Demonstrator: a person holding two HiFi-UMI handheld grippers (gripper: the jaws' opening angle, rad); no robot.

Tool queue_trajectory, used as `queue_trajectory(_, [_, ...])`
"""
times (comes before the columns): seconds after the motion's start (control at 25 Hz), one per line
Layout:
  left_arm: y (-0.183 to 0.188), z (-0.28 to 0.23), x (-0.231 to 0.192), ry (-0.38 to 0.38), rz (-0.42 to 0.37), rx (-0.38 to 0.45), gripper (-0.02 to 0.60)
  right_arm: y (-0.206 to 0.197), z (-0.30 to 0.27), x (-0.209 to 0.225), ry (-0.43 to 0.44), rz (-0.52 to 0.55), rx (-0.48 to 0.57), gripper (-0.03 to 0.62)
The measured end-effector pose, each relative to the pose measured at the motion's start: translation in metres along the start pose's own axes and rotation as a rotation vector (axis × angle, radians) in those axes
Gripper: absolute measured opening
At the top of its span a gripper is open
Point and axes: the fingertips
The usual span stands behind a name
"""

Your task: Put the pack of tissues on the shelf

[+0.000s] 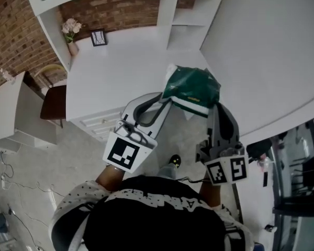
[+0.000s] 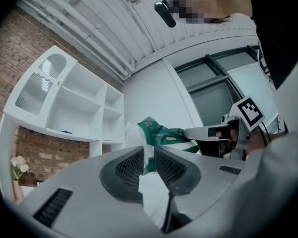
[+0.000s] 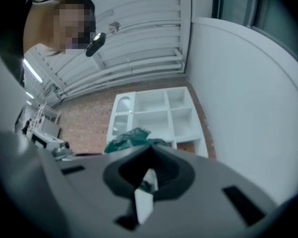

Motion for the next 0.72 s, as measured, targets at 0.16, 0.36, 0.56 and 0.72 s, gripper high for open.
queue_trajectory(0.16, [-0.005, -0.025, 0.003, 0.02, -0.026, -0.008, 0.094, -0.005, -0.01, 0.026, 0.022, -0.022, 0.012, 0.032])
queue_trajectory(0.36, [-0.015, -0.052, 0.001, 0.053, -0.038, -0.033, 0.094, -0.014, -0.024, 0.054, 0.048, -0.051, 0.016, 0.032])
queue_trajectory(0.56, [-0.017, -0.074, -0.002, 0.077, -0.054, -0.042, 0.094, -0.015, -0.037, 0.074, 0.068, -0.07, 0.029, 0.032])
queue_trajectory(0.72, [-0.015, -0.094, 0.0, 0.086, -0.068, -0.041, 0.094, -0.012, -0.045, 0.092, 0.08, -0.075, 0.038, 0.032])
Point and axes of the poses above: the fingertips, and each gripper's own axes: z backward along the fingers, x to its right, y out of its top, and after that the axes turned 6 degrees about z, right-handed
